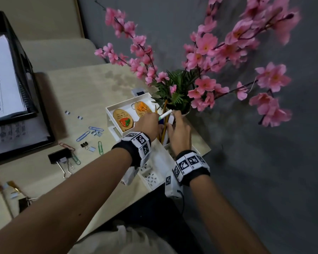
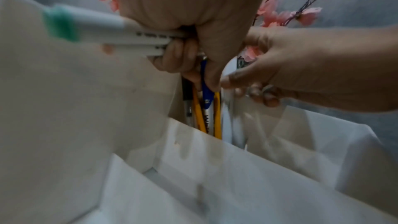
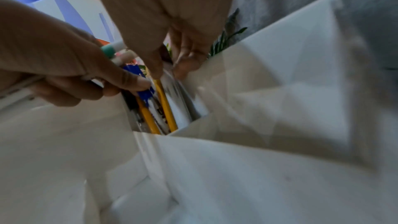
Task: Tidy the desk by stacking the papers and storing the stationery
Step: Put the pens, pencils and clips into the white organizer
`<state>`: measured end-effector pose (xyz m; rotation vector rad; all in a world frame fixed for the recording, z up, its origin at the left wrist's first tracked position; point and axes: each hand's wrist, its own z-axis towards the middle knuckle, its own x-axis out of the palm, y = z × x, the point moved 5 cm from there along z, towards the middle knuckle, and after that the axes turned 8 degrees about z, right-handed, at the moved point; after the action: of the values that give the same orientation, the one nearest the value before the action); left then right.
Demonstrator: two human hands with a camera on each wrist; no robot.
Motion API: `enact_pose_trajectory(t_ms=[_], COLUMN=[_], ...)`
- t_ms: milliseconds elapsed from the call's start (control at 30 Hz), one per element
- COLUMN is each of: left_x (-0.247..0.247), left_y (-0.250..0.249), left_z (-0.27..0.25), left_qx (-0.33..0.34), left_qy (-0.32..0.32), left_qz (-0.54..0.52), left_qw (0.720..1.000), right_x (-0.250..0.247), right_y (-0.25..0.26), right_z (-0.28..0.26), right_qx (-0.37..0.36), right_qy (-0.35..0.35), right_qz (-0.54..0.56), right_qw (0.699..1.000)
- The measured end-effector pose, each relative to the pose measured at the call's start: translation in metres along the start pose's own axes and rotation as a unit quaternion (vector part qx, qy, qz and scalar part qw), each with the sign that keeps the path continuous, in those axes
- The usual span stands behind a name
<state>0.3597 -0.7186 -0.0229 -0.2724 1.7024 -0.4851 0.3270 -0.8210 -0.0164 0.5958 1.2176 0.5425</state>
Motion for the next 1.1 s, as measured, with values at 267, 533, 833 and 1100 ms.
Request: enact_pose_trajectory(t_ms=[267,533,833,1100], left_x=[0.011,0.005,-0.019,-0.021], left_y=[0.002,-0.004,0.006,-0.015], left_z=[-0.006,-0.017,-0.009,-0.005], left_qx=[0.012,0.121,0.042,0.092], left_qy=[-0.026,-0.044,-0.133,-0.129], left_qz=[-0.022,-0.148,-0.169,-0.204], left_qw=[0.999,0.981,0.976,0.966], right_x=[-0.022,-0.022,-0.067,-0.025], right_y=[0.004,0.009,0.019,-0.003], right_z=[0.018,0.023,0.024,0.019], right_qx=[0.121,0.229,0.045,0.04], right_qy=[-0.029,-0.057,-0.181,-0.067], right_qz=[0.182,0.449,0.178,0.102], right_qw=[0.975,0.862,0.966,0.992])
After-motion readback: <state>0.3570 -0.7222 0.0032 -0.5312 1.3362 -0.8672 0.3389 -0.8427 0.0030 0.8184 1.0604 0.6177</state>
